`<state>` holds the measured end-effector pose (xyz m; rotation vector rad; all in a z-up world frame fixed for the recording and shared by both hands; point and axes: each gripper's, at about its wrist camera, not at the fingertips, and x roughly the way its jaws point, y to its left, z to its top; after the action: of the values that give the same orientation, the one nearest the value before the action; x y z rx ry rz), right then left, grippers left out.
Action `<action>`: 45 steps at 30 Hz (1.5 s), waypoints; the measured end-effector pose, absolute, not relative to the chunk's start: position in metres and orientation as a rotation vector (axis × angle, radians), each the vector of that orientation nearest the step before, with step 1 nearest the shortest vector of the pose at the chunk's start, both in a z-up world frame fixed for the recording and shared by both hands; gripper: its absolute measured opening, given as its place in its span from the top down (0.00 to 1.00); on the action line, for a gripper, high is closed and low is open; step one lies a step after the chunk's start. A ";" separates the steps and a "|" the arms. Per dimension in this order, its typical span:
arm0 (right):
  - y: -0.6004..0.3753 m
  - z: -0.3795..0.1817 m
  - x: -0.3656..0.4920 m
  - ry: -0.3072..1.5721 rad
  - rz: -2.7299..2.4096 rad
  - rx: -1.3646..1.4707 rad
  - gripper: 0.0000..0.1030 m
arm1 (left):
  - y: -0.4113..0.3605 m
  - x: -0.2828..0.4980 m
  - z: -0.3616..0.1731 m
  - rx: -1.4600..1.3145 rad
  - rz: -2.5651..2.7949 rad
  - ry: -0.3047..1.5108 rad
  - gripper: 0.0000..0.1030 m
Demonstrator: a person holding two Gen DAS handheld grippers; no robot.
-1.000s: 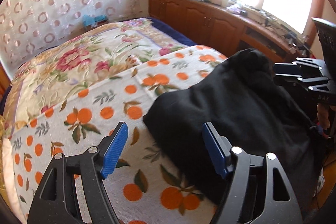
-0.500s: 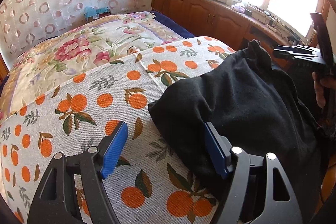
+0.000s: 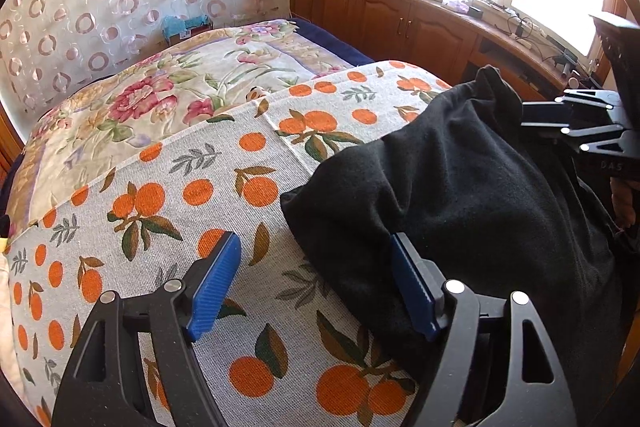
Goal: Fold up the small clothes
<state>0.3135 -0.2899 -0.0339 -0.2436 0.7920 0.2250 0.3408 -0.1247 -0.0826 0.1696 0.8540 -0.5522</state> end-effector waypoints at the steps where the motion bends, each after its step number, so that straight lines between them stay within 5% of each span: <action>1: -0.295 -0.033 0.313 0.788 0.232 -0.249 0.79 | -0.125 0.341 -0.083 0.171 -0.552 0.854 0.26; 2: -0.303 -0.031 0.313 0.789 0.234 -0.258 0.89 | -0.124 0.341 -0.083 0.173 -0.551 0.854 0.26; 4: -0.316 -0.030 0.312 0.791 0.223 -0.248 0.93 | -0.124 0.340 -0.083 0.175 -0.550 0.854 0.25; 13: -0.354 -0.018 0.321 0.770 0.072 -0.100 0.94 | -0.125 0.339 -0.082 0.170 -0.551 0.853 0.25; 15: -0.355 -0.009 0.324 0.739 0.082 -0.052 0.78 | -0.125 0.342 -0.082 0.149 -0.559 0.855 0.25; 17: -0.351 -0.004 0.329 0.718 0.134 -0.014 0.47 | -0.121 0.346 -0.081 0.123 -0.569 0.865 0.26; 19: -0.345 -0.006 0.341 0.739 0.206 -0.005 0.37 | -0.120 0.352 -0.079 0.084 -0.589 0.889 0.34; 22: -0.337 -0.025 0.368 0.811 0.210 -0.064 0.37 | -0.119 0.364 -0.077 0.031 -0.615 0.922 0.41; 25: -0.341 -0.044 0.390 0.895 0.245 -0.045 0.37 | -0.123 0.367 -0.076 0.032 -0.624 0.939 0.48; 28: -0.346 -0.040 0.394 0.874 0.282 -0.019 0.37 | -0.125 0.368 -0.077 0.011 -0.657 0.959 0.77; 30: -0.345 -0.040 0.389 0.857 0.327 -0.030 0.58 | -0.127 0.364 -0.072 0.024 -0.665 0.946 0.89; 31: -0.342 -0.039 0.386 0.845 0.347 -0.047 0.79 | -0.126 0.360 -0.067 0.023 -0.662 0.925 0.91; 32: -0.338 -0.037 0.382 0.815 0.348 -0.083 0.90 | -0.122 0.355 -0.057 0.011 -0.649 0.878 0.91; 37: -0.336 -0.022 0.370 0.743 0.339 -0.115 0.90 | -0.111 0.348 -0.032 -0.023 -0.632 0.822 0.89; 40: -0.340 -0.027 0.366 0.766 0.296 -0.122 0.75 | -0.115 0.346 -0.039 0.034 -0.580 0.848 0.86; 45: -0.350 -0.019 0.320 0.750 0.252 -0.105 0.52 | -0.105 0.325 -0.038 0.047 -0.581 0.833 0.48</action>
<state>0.3203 -0.3500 -0.0194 -0.1050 0.7497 0.2523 0.3251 -0.1049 -0.0384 0.0466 0.8331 -0.5805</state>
